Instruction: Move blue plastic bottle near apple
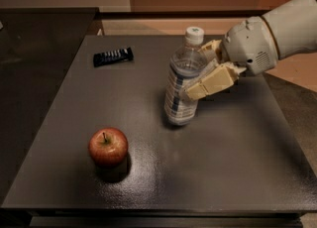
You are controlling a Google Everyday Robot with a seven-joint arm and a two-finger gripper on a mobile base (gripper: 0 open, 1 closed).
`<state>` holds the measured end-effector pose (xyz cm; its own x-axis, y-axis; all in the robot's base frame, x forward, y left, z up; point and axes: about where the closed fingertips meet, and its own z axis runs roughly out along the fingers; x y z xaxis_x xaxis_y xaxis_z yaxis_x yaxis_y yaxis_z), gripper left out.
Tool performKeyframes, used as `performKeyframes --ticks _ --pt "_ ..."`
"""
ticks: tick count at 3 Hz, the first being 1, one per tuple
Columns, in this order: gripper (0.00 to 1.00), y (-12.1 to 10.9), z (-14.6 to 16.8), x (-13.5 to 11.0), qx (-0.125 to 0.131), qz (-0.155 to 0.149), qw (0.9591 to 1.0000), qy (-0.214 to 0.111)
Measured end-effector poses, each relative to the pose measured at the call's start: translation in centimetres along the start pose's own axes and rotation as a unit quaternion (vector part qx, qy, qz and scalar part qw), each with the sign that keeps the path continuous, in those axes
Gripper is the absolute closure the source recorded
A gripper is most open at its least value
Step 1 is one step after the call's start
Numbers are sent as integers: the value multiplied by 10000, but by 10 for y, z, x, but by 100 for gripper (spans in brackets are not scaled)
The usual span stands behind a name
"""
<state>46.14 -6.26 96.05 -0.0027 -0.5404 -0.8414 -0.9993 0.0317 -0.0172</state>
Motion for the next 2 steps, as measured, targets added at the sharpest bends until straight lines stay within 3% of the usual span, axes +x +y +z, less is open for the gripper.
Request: performKeyframes --ticks 2 --pt "100 37 47 -4 -592 -486 9970 89"
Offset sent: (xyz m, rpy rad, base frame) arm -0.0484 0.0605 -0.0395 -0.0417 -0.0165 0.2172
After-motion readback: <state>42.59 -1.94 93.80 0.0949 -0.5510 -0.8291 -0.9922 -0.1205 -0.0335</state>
